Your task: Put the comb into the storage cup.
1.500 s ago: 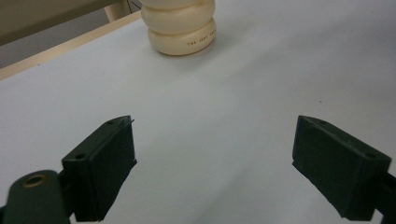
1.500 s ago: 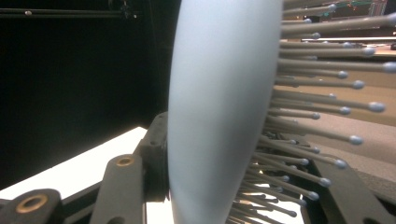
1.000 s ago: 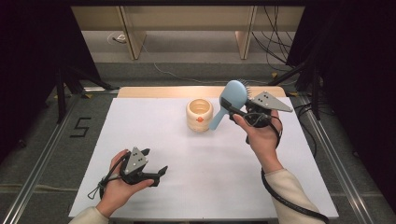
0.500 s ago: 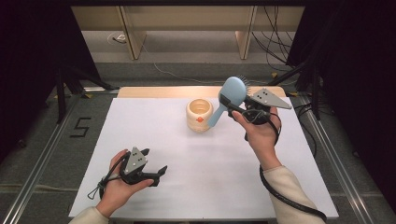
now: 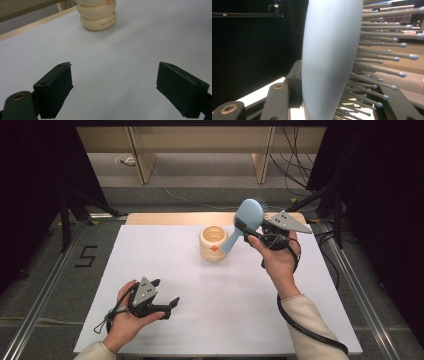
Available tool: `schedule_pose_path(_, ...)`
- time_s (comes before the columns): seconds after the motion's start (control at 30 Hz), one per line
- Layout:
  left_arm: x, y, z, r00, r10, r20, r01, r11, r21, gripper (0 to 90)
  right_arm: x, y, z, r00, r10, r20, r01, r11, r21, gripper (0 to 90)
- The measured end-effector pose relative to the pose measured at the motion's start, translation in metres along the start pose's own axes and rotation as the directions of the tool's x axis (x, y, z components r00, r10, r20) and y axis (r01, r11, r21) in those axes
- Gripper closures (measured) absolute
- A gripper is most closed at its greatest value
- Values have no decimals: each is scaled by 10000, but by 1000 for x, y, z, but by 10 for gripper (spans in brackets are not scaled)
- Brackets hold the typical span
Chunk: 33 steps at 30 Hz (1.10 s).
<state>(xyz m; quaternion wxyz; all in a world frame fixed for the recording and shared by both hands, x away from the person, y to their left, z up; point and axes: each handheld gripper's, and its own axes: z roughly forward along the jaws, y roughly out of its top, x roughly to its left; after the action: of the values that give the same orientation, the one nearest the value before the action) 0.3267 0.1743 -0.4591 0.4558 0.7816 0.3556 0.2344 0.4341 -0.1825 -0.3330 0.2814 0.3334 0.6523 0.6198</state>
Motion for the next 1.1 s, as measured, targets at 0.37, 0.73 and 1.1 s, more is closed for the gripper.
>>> schedule_pose_path(0.37, 0, 1, -1, 9999, -68, -91, 68, 10000, -10, 92, -3, 2, 5, 10000, 63, 73, -62, 10000, -19, 511)
schedule_pose_path(0.73, 0, 0, 0, 9999, 1, 104, -1, 10000, 4, 40, -7, 5, 9, 9998, 97, 181, -96, 10000, -23, 511)
schedule_pose_path(1.1, 0, 0, -1, 9999, 133, 62, -133, 9999, 21, 0, -8, 6, 13, 9997, 133, 227, -133, 9999, -20, 511)
